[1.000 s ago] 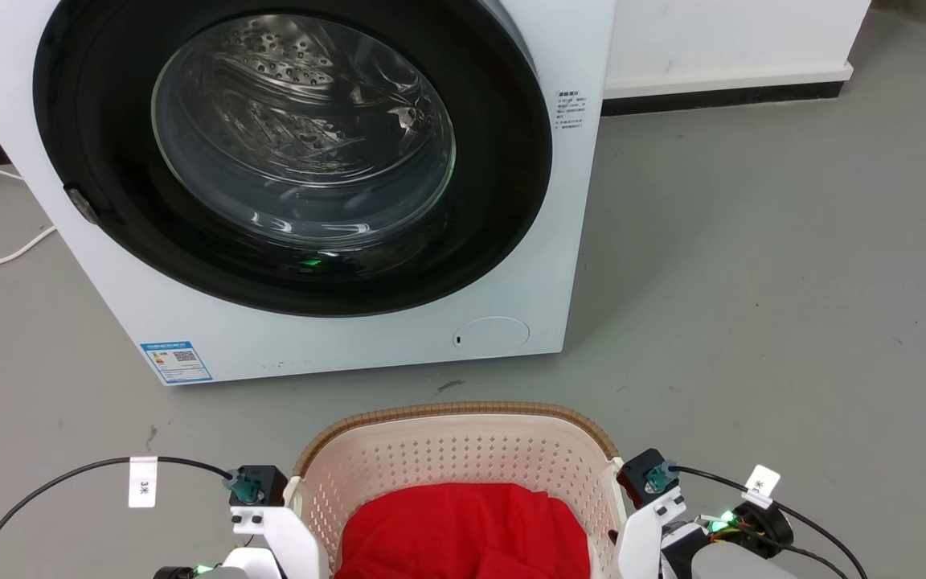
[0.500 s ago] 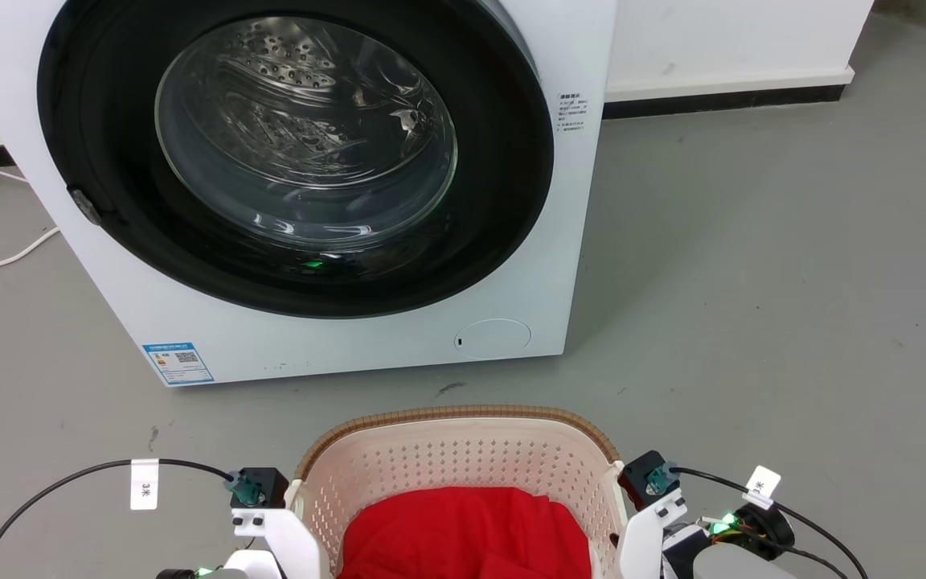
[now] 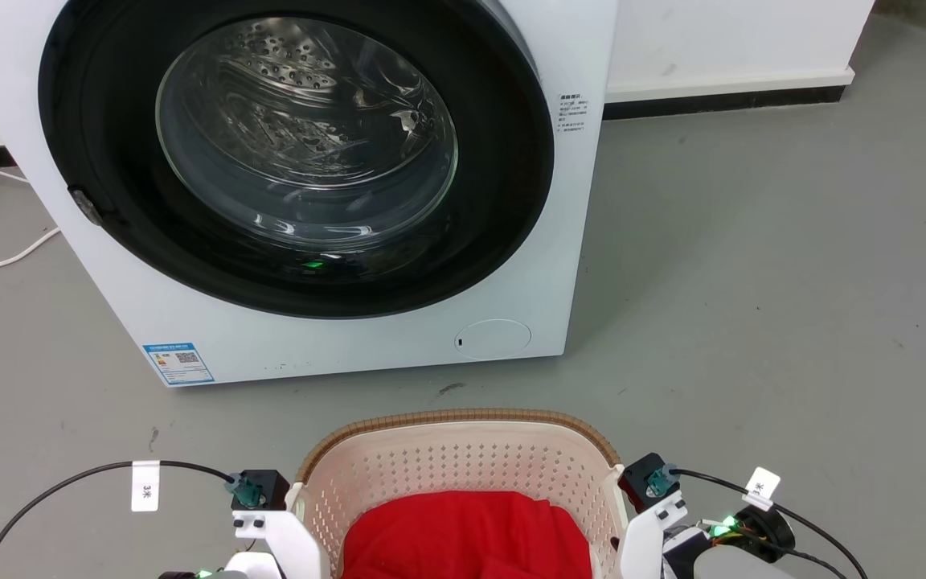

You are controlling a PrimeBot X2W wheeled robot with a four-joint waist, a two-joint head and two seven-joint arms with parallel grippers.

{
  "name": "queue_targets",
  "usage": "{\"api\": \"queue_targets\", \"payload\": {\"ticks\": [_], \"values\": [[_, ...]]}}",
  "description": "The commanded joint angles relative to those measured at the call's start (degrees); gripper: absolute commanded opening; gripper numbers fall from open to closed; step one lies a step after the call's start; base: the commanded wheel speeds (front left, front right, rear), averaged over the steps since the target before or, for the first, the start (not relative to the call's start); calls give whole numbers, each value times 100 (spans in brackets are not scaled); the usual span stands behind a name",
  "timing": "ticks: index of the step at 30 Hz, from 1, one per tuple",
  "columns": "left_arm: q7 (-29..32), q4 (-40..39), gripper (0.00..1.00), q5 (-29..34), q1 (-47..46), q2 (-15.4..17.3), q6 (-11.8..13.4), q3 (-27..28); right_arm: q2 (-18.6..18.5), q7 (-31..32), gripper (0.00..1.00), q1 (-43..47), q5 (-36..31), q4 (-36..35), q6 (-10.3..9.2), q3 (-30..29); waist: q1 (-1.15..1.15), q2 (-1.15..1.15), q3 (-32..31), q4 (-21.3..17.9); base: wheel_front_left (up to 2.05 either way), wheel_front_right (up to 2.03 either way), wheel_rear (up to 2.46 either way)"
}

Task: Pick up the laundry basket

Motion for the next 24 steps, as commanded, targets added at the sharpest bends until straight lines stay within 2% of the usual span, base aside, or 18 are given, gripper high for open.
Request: {"api": "queue_targets", "payload": {"ticks": [1,24], "values": [[-10,25,0,-5,-61,98,-24,-22,-126,-3,0,52,0,28,-2,23,0,0,-1,0,0,0,0],[17,50,0,-253,-117,121,-25,-260,-152,73,0,80,47,28,-2,38,0,0,24,7,0,0,0]]}}
